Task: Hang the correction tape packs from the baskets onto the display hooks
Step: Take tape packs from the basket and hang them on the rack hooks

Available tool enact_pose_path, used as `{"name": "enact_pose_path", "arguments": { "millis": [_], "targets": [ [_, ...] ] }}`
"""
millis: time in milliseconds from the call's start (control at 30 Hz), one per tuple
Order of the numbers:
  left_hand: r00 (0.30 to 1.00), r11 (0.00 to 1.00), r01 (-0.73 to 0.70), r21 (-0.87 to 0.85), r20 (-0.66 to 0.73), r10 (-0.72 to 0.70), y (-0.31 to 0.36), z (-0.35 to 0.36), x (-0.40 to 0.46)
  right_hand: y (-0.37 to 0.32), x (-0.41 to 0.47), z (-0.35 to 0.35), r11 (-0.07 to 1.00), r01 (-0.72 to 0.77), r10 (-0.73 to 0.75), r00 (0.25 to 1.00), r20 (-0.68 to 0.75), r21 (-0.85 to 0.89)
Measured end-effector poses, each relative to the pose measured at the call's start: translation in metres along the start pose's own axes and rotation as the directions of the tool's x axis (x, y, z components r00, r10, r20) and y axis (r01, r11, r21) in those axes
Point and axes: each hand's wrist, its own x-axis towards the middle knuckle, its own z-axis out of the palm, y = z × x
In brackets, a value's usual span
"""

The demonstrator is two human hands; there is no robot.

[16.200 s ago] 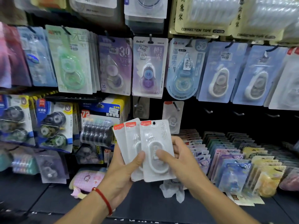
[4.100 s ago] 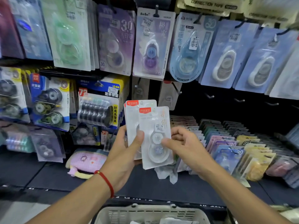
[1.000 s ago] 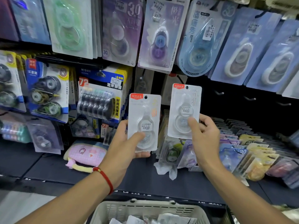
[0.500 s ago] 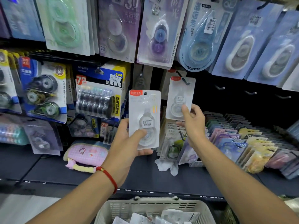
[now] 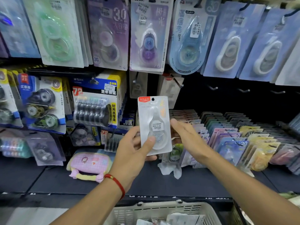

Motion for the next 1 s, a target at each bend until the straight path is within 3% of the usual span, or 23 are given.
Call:
{"name": "enact_pose_path", "arguments": {
  "millis": [67, 133, 333, 567, 667, 833, 1000],
  "targets": [
    [0.999, 0.997, -0.042, 0.061, 0.024, 0.041, 0.002, 0.006, 0.000, -0.012, -0.017, 0.004, 0.997, 0.066, -0.065, 0.998, 0.025, -0.043],
    [0.997, 0.995, -0.070, 0.077, 0.032, 0.067, 0.004, 0.013, 0.002, -0.015, -0.024, 0.005, 0.993, 0.086, -0.091, 0.994, -0.056, -0.080],
    [0.996, 0.996, -0.090, 0.010, -0.002, 0.090, 0.009, 0.040, 0.015, -0.024, -0.030, -0.009, 0.993, 0.113, -0.099, 0.950, -0.295, 0.030],
    [0.995, 0.994, -0.098, -0.039, -0.021, 0.097, 0.009, 0.056, 0.016, -0.027, -0.022, -0.023, 0.989, 0.096, -0.060, 0.955, -0.289, 0.112],
    [0.997, 0.996, -0.080, -0.037, -0.018, 0.079, 0.009, 0.055, 0.019, -0.021, -0.021, -0.023, 0.986, 0.112, -0.059, 0.930, -0.364, 0.126],
    [0.999, 0.984, -0.046, 0.171, -0.012, 0.049, 0.001, 0.041, 0.025, 0.011, -0.002, -0.015, 0.998, 0.067, -0.059, 0.874, -0.482, 0.001],
    [0.985, 0.903, -0.106, 0.417, -0.083, 0.154, -0.010, 0.016, 0.020, 0.034, 0.065, -0.021, 0.994, -0.017, -0.038, 0.859, -0.511, -0.103]
  ]
}}
